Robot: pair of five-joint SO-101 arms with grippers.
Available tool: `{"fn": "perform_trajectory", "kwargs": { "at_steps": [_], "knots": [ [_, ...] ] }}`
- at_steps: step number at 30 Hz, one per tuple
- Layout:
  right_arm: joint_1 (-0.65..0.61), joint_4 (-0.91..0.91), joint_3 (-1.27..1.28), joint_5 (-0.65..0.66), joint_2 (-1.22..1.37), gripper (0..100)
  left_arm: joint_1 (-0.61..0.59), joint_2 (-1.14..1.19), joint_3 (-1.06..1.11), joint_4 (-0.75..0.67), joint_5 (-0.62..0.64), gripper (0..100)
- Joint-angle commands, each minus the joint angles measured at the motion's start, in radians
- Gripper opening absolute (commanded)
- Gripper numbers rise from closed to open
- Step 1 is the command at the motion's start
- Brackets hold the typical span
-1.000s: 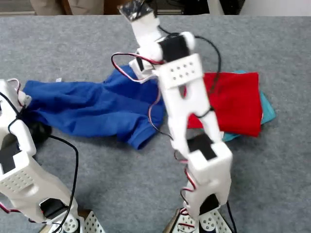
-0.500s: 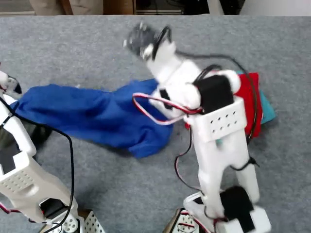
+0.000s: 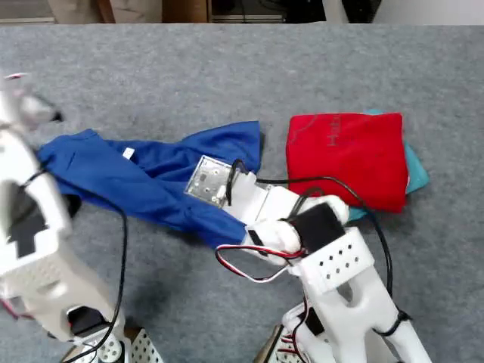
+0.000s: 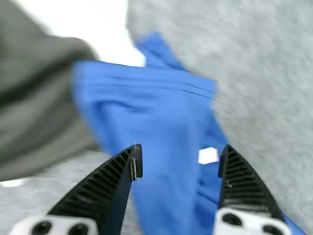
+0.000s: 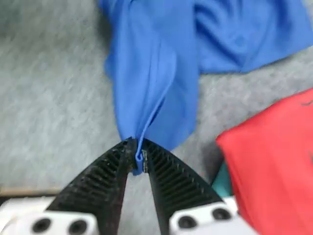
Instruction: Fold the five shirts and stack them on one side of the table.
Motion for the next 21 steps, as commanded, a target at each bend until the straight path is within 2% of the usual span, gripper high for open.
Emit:
{"fn": "perform_trajectory", "kwargs": {
  "at_steps": [1, 6, 10, 17, 21],
  "knots": [
    [-0.018, -0.204, 0.082, 0.005, -0.015, 0.5, 0.107, 0.091, -0.106, -0.052, 0.081, 25],
    [-0.033, -0.569, 0.321, -0.071, -0.01, 0.5, 0.133, 0.286, -0.31, -0.058, 0.146, 25],
    [-0.064, -0.763, 0.46, -0.13, -0.012, 0.5, 0.129, 0.444, -0.479, -0.058, 0.164, 25],
    [-0.067, -0.793, 0.479, -0.135, -0.008, 0.5, 0.103, 0.65, -0.674, -0.064, 0.193, 23],
    [-0.067, -0.795, 0.481, -0.135, -0.005, 0.5, 0.066, 0.731, -0.704, -0.129, 0.232, 22]
  ]
}}
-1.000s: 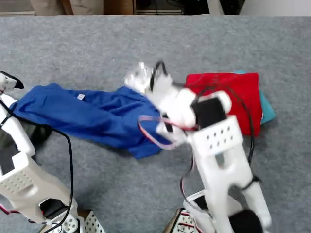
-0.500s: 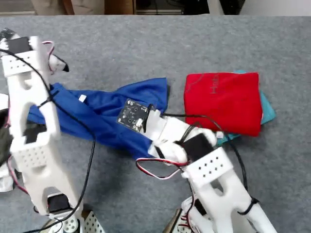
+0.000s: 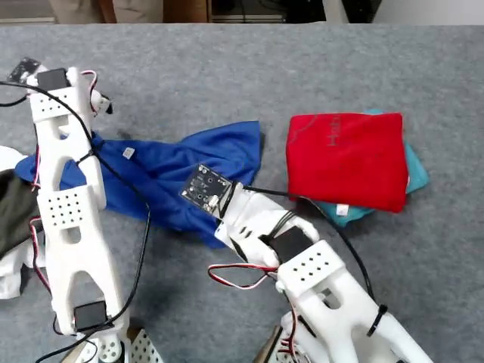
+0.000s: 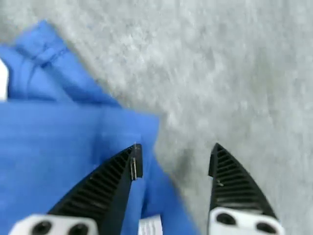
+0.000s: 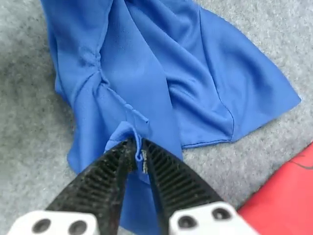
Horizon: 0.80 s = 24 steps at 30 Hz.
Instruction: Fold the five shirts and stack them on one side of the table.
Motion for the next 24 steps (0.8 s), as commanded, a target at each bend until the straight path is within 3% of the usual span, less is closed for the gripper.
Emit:
{"fn": "perform_trajectory", "kwargs": {
  "at_steps": [1, 13, 17, 24],
  "knots": [
    [-0.015, -0.023, 0.001, -0.011, -0.007, 0.5, -0.029, 0.025, -0.061, -0.052, 0.035, 22],
    [-0.015, -0.023, 0.001, -0.011, -0.007, 0.5, -0.031, 0.107, -0.06, -0.071, 0.035, 21],
    [-0.015, -0.023, 0.001, -0.011, -0.007, 0.5, -0.031, 0.108, -0.054, -0.066, 0.029, 14],
    [-0.015, -0.02, 0.002, -0.011, -0.007, 0.5, -0.031, 0.114, -0.061, 0.057, 0.031, 13]
  ]
}}
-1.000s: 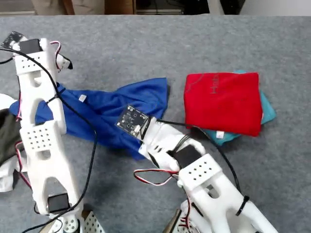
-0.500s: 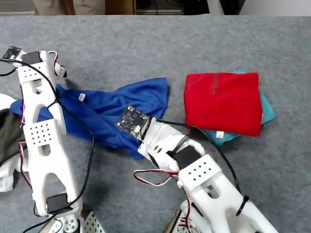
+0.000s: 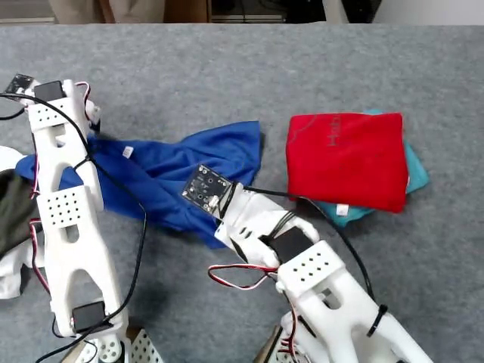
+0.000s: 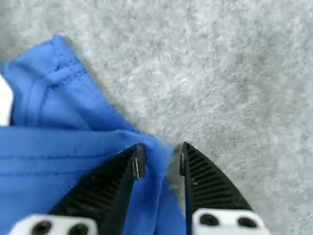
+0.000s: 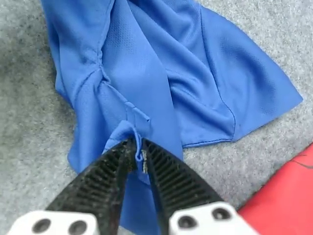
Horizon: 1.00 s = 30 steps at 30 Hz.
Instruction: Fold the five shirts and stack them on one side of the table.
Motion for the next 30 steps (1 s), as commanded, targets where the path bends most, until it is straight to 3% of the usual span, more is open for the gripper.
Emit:
{"fn": "perform_trajectory", "kwargs": {
  "at_steps": [1, 10, 18, 26, 30],
  "knots": [
    [-0.015, -0.018, -0.002, -0.008, -0.007, 0.5, -0.008, 0.002, -0.011, 0.064, 0.005, 13],
    [-0.015, -0.018, -0.002, -0.008, -0.007, 0.5, -0.014, 0.005, -0.005, 0.074, 0.008, 13],
    [-0.015, -0.018, -0.002, -0.008, -0.008, 0.5, -0.048, 0.005, -0.005, 0.069, 0.009, 2],
    [-0.015, -0.021, -0.002, -0.008, -0.007, 0.5, -0.054, -0.005, -0.017, 0.072, 0.009, 2],
    [-0.015, -0.023, -0.004, -0.008, -0.007, 0.5, -0.055, -0.005, -0.124, 0.118, 0.009, 2]
  ]
}}
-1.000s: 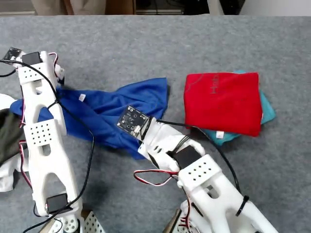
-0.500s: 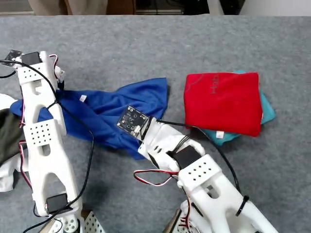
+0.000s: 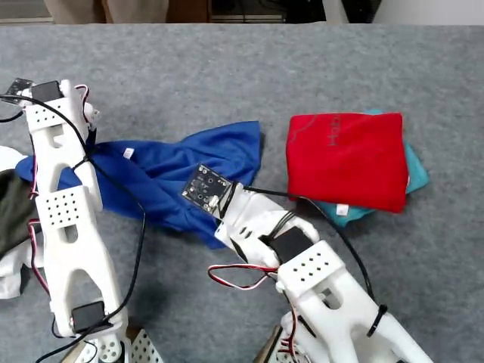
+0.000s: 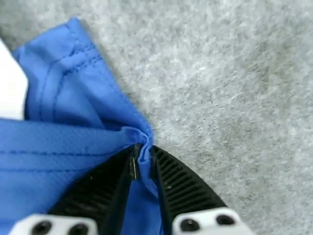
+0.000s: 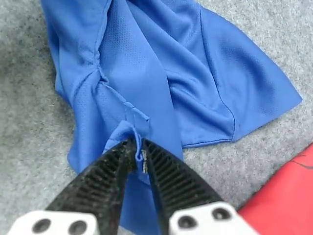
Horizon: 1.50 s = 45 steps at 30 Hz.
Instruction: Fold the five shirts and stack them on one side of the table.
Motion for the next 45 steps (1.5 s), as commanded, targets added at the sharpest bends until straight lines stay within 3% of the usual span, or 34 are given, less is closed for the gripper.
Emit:
{"fn": "perform_trajectory", "kwargs": {
  "at_steps": [1, 7, 20, 27, 38, 42, 45],
  "knots": [
    [-0.015, -0.021, -0.004, -0.008, -0.007, 0.5, -0.041, -0.013, -0.11, 0.066, 0.008, 2],
    [-0.015, -0.021, -0.004, -0.008, -0.007, 0.5, -0.041, -0.013, -0.216, 0.091, 0.005, 2],
    [-0.015, -0.021, -0.002, -0.008, -0.007, 0.5, -0.038, -0.005, -0.215, 0.091, 0.005, 2],
    [-0.015, -0.021, -0.002, -0.008, -0.007, 0.5, -0.04, -0.002, -0.215, 0.091, 0.008, 10],
    [-0.015, -0.021, -0.002, -0.008, -0.007, 0.5, -0.034, -0.001, -0.212, 0.087, 0.009, 10],
    [-0.015, -0.02, -0.002, -0.008, -0.007, 0.5, -0.034, -0.001, -0.157, 0.074, 0.009, 2],
    [-0.015, -0.02, -0.001, -0.008, -0.007, 0.5, -0.034, -0.001, -0.089, 0.046, 0.009, 2]
  ]
}}
